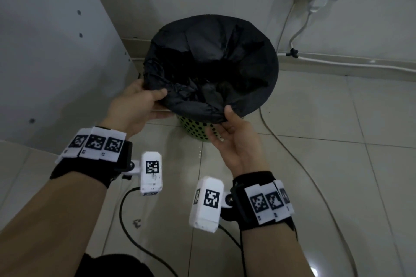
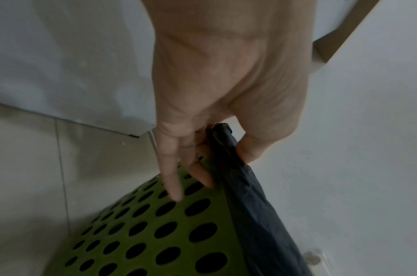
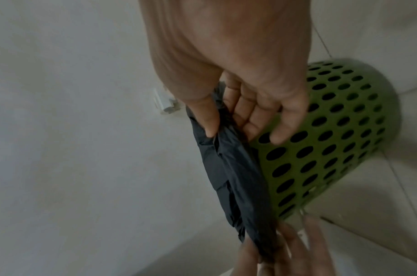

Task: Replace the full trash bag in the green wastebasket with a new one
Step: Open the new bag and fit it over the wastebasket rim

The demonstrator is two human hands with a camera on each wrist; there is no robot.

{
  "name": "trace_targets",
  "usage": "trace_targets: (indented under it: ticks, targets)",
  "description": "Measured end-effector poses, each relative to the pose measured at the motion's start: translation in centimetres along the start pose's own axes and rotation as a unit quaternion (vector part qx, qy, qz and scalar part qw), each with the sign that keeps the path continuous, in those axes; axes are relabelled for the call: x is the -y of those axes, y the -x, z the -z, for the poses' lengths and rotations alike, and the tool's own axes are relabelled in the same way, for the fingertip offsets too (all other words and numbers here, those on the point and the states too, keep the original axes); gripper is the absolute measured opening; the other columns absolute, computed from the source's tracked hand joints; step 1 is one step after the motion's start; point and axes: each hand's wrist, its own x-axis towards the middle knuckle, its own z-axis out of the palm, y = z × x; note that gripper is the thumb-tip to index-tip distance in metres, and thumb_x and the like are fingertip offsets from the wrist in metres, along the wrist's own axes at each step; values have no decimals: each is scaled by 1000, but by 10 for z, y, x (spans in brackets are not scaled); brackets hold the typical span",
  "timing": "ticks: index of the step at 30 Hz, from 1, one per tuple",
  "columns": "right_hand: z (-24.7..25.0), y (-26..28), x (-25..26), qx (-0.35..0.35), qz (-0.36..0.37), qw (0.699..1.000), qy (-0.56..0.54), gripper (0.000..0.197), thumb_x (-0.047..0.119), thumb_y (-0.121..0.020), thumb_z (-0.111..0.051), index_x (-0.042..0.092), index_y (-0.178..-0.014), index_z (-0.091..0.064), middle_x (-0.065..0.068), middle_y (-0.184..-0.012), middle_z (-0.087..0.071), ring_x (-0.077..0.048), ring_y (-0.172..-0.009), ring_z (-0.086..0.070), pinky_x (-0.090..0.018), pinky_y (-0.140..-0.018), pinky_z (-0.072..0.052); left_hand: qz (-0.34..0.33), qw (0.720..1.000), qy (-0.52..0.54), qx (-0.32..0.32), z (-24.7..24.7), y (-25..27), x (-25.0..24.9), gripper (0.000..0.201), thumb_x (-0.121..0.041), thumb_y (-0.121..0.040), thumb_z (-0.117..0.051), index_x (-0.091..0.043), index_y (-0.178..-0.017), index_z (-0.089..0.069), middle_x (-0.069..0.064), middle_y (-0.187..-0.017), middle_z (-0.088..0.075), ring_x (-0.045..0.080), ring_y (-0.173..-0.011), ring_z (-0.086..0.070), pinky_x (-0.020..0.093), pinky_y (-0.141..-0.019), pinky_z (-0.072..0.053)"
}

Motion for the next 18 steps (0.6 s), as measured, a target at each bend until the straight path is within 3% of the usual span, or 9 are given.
trace_targets:
  ticks: [2, 4, 7, 10, 12, 14, 16, 18]
  targets:
    - [7, -3, 8, -23, 20, 999, -13, 33, 28, -91, -71, 8, -117, -68, -11, -107, -74, -22, -91, -70, -38, -80, -59, -4, 1000, 23, -6, 3, -1, -3, 41, -2, -94, -56, -6, -134, -51, 13, -122, -67, 27, -94, -72, 37, -69, -61]
    - [11, -6, 19, -28, 33, 999, -30, 22, 24, -91, -70, 9, -108, -70, -11, -103, -75, -23, -90, -70, -35, -76, -58, -11, 1000, 22, -10, 5, -2, -5, 42, 1, -93, -55, -6, -134, -53, 13, -123, -67, 25, -96, -71, 38, -73, -61]
    - [8, -5, 24, -18, 19, 997, -73, 13, 14, -94, -65, 7, -105, -68, -8, -89, -77, -21, -86, -71, -34, -82, -56, -23, 999, 22, 0, 3, -1, -9, 40, 4, -94, -51, -5, -133, -54, 12, -121, -67, 26, -102, -68, 36, -71, -61]
    - [5, -1, 20, -11, 6, 994, -104, 14, 10, -95, -62, 5, -107, -66, -5, -81, -76, -19, -78, -72, -33, -79, -55, -31, 999, 22, 5, 2, -2, -11, 37, 1, -95, -50, -6, -131, -56, 12, -120, -67, 27, -103, -67, 32, -67, -61]
    - [6, 0, 19, -5, -4, 995, -102, 16, 11, -95, -62, 5, -110, -66, -7, -86, -77, -20, -81, -73, -36, -81, -56, -31, 999, 23, -6, 2, -3, -8, 35, -2, -96, -51, -8, -131, -57, 10, -118, -68, 25, -97, -69, 33, -66, -61]
    - [7, 0, 24, -12, -12, 995, -94, 27, 17, -95, -64, 4, -118, -65, -10, -99, -75, -25, -95, -72, -40, -82, -58, -29, 999, 27, -16, 0, -2, -4, 34, -4, -96, -53, -11, -129, -56, 8, -112, -70, 22, -87, -71, 32, -63, -60]
    - [12, -4, 32, -36, -3, 994, -106, 37, 30, -95, -65, 6, -124, -64, -13, -110, -69, -28, -105, -67, -41, -82, -59, -36, 998, 36, -20, -3, -2, -2, 35, 1, -95, -52, -10, -128, -56, 6, -109, -70, 20, -87, -71, 31, -62, -60]
    - [18, -8, 38, -51, 16, 991, -121, 32, 33, -99, -57, 8, -117, -67, -12, -112, -64, -28, -102, -63, -43, -90, -56, -45, 998, 40, -18, -4, -1, -4, 35, 5, -94, -49, -9, -125, -56, 6, -108, -69, 18, -90, -69, 29, -60, -60]
